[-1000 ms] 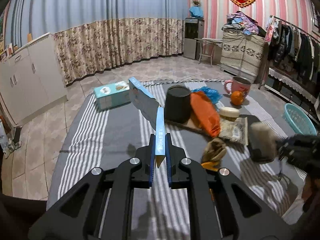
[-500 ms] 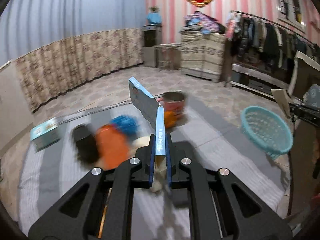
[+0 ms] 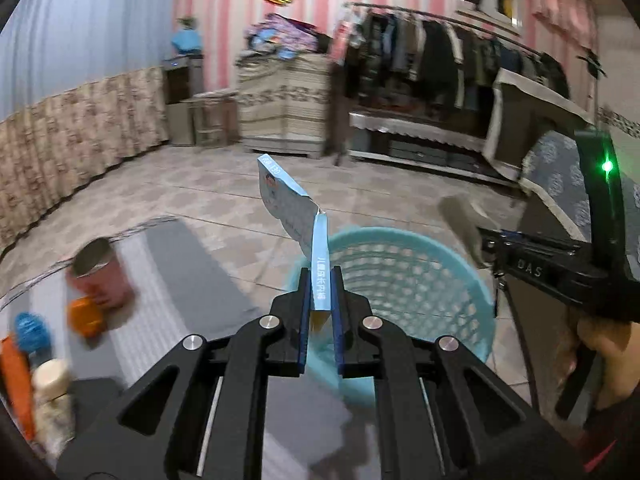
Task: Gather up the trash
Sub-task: 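Carry card and mask to the blue basket and release both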
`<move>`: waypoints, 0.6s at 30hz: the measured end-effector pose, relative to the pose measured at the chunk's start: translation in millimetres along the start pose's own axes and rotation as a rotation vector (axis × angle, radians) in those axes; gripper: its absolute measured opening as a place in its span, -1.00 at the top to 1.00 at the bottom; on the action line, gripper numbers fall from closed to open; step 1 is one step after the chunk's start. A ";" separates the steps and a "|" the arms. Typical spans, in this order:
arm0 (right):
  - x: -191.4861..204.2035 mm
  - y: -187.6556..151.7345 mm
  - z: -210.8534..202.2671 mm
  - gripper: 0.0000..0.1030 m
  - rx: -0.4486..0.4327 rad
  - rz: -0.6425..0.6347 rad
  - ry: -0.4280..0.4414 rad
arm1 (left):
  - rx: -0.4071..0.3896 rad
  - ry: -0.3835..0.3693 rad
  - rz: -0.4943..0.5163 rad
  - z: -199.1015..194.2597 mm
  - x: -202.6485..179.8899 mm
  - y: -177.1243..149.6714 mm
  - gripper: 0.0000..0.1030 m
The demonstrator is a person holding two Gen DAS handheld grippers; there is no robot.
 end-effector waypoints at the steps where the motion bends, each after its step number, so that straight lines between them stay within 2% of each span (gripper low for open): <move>1: -4.2 0.6 1.0 0.76 -0.001 0.008 -0.002 | 0.010 -0.011 0.005 9.0 -6.4 0.3 0.84; 5: -18.9 -3.1 2.2 0.76 -0.003 0.039 -0.009 | 0.061 -0.027 0.029 40.6 -21.4 -1.9 0.83; 7: -20.1 -5.9 3.5 0.76 0.001 0.040 -0.015 | 0.067 -0.003 0.039 50.5 -24.1 -2.5 0.67; 9: -17.1 -7.2 6.1 0.76 0.007 0.026 -0.024 | 0.072 0.020 0.027 54.5 -22.6 -1.6 0.09; 14: -2.6 -6.6 9.3 0.75 0.015 -0.018 -0.039 | -0.003 0.114 -0.019 35.1 -1.5 6.1 -0.50; 16: 0.7 -7.8 10.8 0.75 0.016 -0.029 -0.031 | -0.037 0.154 -0.034 21.1 9.3 9.1 -0.62; 18: 12.6 -8.5 14.6 0.68 0.015 -0.053 -0.024 | -0.078 0.194 -0.066 3.8 20.7 10.9 -0.83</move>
Point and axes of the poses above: each gripper's, at about its wrist camera, not at the fingertips, and z roughly the way its jaws point, x to its left, y to its top, the point moved 1 cm from there along z, roughly the way its jaws point, and after that the axes turned 11 degrees about -z, right-handed, at the moved point
